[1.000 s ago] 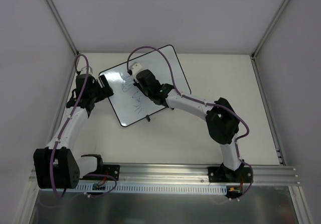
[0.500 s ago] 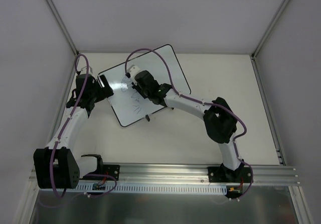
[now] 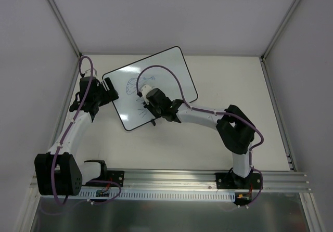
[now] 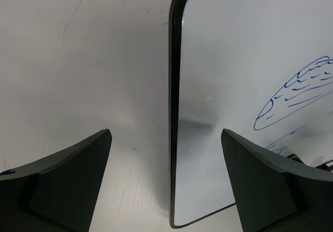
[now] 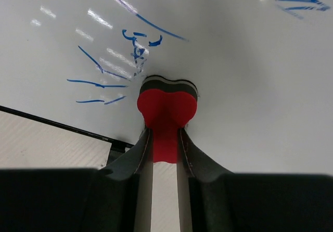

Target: Erase the whiteboard

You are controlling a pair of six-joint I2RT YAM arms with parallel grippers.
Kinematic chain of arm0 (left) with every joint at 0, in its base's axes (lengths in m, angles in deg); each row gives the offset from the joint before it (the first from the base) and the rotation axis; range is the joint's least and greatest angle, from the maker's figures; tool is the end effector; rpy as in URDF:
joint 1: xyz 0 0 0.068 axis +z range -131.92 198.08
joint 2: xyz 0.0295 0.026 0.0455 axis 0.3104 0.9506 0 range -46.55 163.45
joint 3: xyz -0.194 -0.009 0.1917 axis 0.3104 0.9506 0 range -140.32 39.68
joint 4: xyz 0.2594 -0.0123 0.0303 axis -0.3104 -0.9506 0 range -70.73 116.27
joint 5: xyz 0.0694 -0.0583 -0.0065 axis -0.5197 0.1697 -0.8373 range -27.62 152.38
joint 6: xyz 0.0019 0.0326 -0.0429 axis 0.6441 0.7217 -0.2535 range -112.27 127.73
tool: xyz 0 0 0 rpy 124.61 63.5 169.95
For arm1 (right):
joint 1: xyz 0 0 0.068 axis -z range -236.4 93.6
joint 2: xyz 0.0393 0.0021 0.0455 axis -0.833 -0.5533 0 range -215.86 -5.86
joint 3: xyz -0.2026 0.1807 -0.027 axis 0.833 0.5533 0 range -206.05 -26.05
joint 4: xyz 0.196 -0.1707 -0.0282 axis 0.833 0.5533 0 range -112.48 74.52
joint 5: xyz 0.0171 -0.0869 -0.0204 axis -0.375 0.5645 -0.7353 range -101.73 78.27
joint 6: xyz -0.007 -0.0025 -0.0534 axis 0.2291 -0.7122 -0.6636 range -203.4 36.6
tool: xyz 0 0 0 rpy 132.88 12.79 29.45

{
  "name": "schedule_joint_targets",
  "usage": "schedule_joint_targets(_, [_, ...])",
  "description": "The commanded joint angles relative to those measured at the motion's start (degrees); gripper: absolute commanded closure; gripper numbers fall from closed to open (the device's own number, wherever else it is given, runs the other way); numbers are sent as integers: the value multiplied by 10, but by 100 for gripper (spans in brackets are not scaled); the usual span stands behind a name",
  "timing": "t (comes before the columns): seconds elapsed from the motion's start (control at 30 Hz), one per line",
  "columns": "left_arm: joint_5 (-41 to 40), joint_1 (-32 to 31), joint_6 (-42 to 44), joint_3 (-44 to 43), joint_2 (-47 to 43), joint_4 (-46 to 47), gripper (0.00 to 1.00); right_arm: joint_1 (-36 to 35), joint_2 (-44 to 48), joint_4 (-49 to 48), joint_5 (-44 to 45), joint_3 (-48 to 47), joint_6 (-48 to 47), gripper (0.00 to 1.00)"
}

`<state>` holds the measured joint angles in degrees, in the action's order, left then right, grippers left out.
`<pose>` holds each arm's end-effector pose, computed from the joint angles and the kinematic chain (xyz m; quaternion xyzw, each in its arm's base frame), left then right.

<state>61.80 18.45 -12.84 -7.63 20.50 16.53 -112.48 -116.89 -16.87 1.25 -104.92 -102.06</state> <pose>0.2632 0.0021 0.2766 -0.1595 0.8489 -0.0842 0.4969 0.2521 0.3607 0.2138 -0.5020 0.7392 0.0442 0.4468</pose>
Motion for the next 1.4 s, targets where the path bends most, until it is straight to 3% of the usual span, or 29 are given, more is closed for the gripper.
schedule_joint_targets(0.0, [3, -15, -7, -3, -12, 10, 12, 10, 16, 13, 10, 17, 8, 100])
schedule_joint_targets(0.47, [-2, -16, -3, 0, -19, 11, 12, 69, -12, 14, 85, -128, -26, 100])
schedule_joint_targets(0.73, [-2, -16, 0, -1, -19, 10, 12, 72, -59, 25, 72, -186, -35, 100])
schedule_joint_targets(1.37, [3, -18, -3, -3, -13, 10, 12, 29, -76, 63, -12, -173, -73, 100])
